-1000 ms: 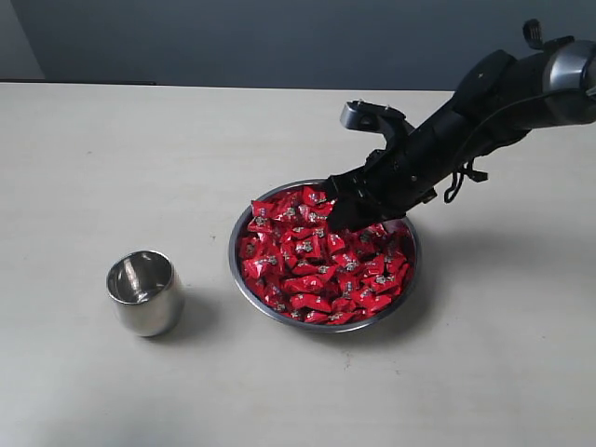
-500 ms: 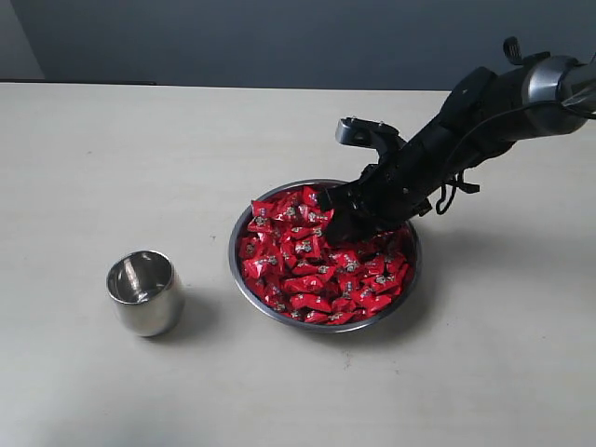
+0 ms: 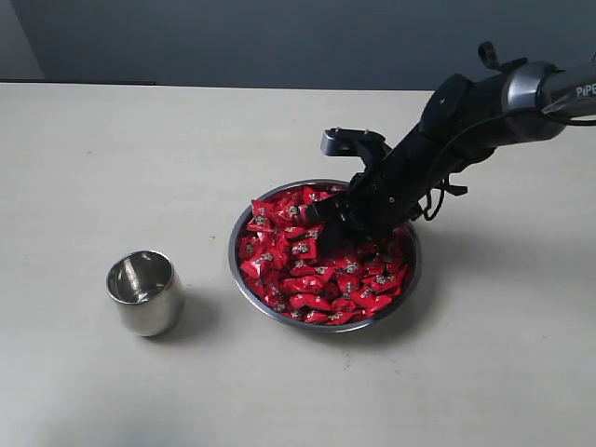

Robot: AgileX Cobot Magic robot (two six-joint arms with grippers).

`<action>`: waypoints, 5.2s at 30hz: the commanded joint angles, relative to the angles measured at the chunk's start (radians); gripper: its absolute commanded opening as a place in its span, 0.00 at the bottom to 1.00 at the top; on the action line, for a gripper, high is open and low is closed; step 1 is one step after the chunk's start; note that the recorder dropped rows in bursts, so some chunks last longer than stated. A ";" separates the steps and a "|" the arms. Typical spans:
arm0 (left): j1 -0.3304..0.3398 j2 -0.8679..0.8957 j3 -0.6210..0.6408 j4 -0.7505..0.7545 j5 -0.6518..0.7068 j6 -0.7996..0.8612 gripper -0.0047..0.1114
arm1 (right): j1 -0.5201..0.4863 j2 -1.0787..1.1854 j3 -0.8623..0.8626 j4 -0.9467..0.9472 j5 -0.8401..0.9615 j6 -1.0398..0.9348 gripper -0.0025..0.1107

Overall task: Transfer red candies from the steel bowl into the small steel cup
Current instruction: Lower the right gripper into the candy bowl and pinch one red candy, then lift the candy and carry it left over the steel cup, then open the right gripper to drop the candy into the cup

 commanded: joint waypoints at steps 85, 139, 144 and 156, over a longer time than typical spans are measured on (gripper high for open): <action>0.001 -0.004 0.004 -0.002 -0.002 -0.001 0.04 | 0.274 -0.078 -0.223 0.344 -0.032 -0.432 0.01; 0.001 -0.004 0.004 -0.002 -0.002 -0.001 0.04 | 0.444 0.086 -0.323 0.141 -0.001 -0.227 0.01; 0.001 -0.004 0.004 -0.002 -0.002 -0.001 0.04 | 0.444 0.086 -0.323 0.141 -0.001 -0.227 0.01; 0.001 -0.004 0.004 -0.002 -0.002 -0.001 0.04 | 0.444 0.084 -0.404 0.100 0.011 -0.198 0.01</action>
